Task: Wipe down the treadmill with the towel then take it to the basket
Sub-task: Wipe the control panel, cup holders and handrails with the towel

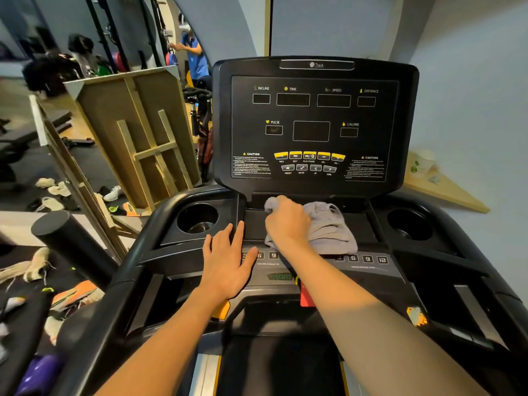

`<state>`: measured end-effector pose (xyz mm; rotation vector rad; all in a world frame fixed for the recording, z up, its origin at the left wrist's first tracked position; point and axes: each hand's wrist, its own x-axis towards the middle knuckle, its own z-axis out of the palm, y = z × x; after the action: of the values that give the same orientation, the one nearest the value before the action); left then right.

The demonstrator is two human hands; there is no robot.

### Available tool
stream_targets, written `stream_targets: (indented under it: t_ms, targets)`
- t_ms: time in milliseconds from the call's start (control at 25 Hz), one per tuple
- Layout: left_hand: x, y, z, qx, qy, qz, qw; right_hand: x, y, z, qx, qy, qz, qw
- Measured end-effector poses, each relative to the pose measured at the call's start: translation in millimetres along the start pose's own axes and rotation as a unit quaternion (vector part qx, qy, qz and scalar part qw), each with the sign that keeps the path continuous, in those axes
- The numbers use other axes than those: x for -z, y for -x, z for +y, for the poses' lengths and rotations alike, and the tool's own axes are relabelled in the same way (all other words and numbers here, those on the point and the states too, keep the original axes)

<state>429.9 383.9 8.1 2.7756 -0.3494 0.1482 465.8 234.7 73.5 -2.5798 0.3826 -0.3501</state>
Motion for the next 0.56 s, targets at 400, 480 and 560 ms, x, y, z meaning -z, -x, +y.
stream_targets:
  t_ms: [400, 480, 560]
  targets:
    - [2.0, 1.4, -1.0, -0.019, 0.045, 0.049, 0.998, -12.8, 12.3, -10.2, 0.239, -0.012, -0.154, 0.959]
    - [3.7, 2.6, -1.1, -0.019, 0.052, 0.053, 0.997, -0.4, 10.5, 0.1, 0.266, 0.027, -0.186, 0.945]
    - [5.4, 2.0, -1.2, -0.019, 0.06, 0.046, 0.997, 13.0, 7.5, 14.8, 0.25, 0.112, -0.215, 0.937]
